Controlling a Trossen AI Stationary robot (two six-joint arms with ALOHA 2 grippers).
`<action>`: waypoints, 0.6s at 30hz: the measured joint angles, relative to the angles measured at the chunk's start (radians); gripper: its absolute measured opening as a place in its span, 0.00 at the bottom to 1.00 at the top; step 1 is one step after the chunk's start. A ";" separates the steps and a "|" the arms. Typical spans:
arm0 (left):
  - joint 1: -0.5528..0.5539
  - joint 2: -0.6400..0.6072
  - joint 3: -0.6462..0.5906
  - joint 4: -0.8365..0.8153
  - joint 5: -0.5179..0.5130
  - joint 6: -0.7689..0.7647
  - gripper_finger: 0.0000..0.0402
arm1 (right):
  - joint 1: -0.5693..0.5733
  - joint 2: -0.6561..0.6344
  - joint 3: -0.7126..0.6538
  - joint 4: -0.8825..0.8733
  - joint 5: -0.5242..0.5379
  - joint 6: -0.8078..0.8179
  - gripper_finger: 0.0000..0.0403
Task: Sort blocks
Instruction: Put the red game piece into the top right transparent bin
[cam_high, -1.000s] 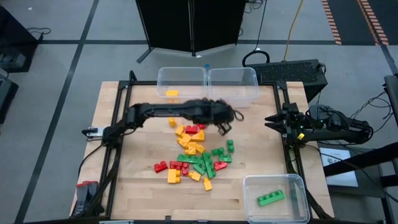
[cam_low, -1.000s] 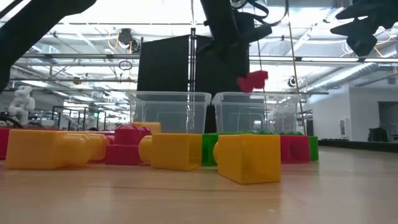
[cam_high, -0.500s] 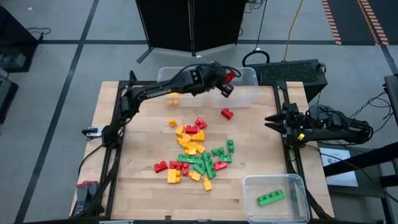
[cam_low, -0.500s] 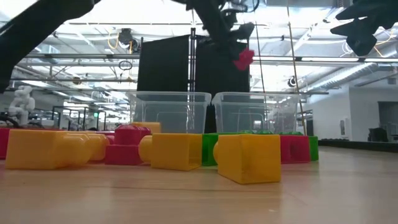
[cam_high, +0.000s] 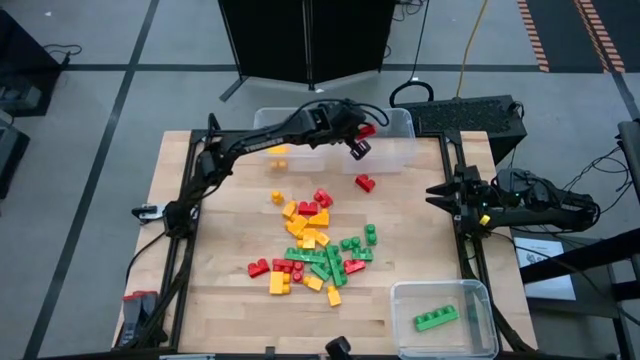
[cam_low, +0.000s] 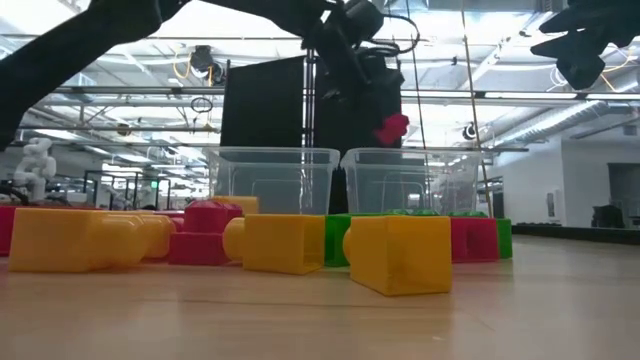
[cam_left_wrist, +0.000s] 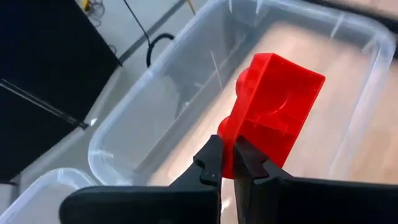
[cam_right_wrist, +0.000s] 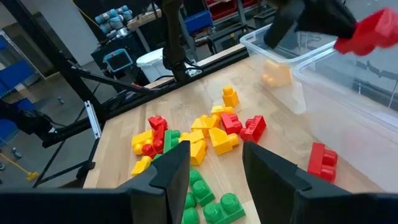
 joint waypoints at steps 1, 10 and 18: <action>-0.001 0.010 0.000 0.006 0.001 0.011 0.00 | 0.000 0.000 0.000 0.000 0.000 0.000 0.36; -0.001 0.054 -0.004 -0.034 0.012 0.013 0.00 | 0.000 0.000 0.000 0.000 -0.001 0.000 0.36; 0.002 0.054 -0.004 -0.046 0.059 0.016 0.00 | 0.000 0.000 0.000 0.000 -0.001 0.000 0.36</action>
